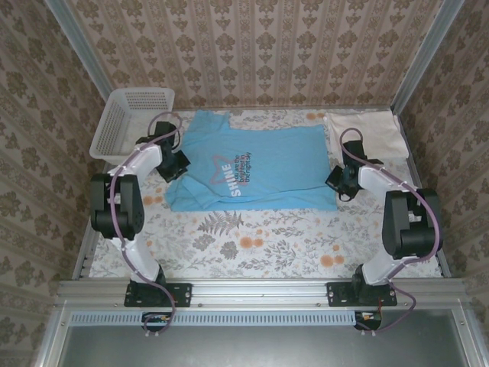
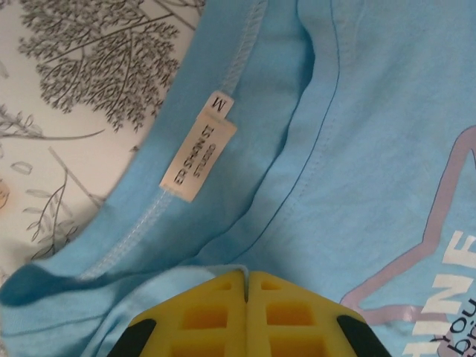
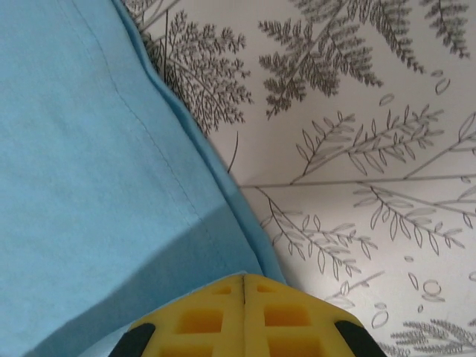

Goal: Fold and stack the t-shirts

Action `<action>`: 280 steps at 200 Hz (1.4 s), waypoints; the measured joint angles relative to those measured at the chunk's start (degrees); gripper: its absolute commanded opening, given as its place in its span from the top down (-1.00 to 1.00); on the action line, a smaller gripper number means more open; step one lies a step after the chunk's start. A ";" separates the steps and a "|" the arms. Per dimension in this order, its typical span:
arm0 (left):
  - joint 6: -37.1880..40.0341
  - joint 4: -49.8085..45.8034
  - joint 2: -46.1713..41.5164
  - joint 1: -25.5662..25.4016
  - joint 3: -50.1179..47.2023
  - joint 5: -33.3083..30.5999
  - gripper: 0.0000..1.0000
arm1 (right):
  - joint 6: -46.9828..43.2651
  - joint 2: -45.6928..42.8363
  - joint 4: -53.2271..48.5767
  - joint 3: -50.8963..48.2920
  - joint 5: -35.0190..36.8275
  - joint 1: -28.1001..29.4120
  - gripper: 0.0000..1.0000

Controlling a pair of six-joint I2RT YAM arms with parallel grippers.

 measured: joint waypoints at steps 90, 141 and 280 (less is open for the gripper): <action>1.90 -3.06 5.64 0.00 11.23 -0.11 0.59 | 0.15 5.84 0.20 5.84 -0.13 -0.92 0.74; 3.41 -4.61 6.34 -0.02 13.40 -0.57 0.00 | 0.35 5.81 -0.22 6.49 -0.74 -3.37 0.04; 0.11 11.04 -13.70 -9.35 -20.96 -2.49 0.25 | 1.57 -4.00 6.01 -11.04 -11.82 -0.94 0.23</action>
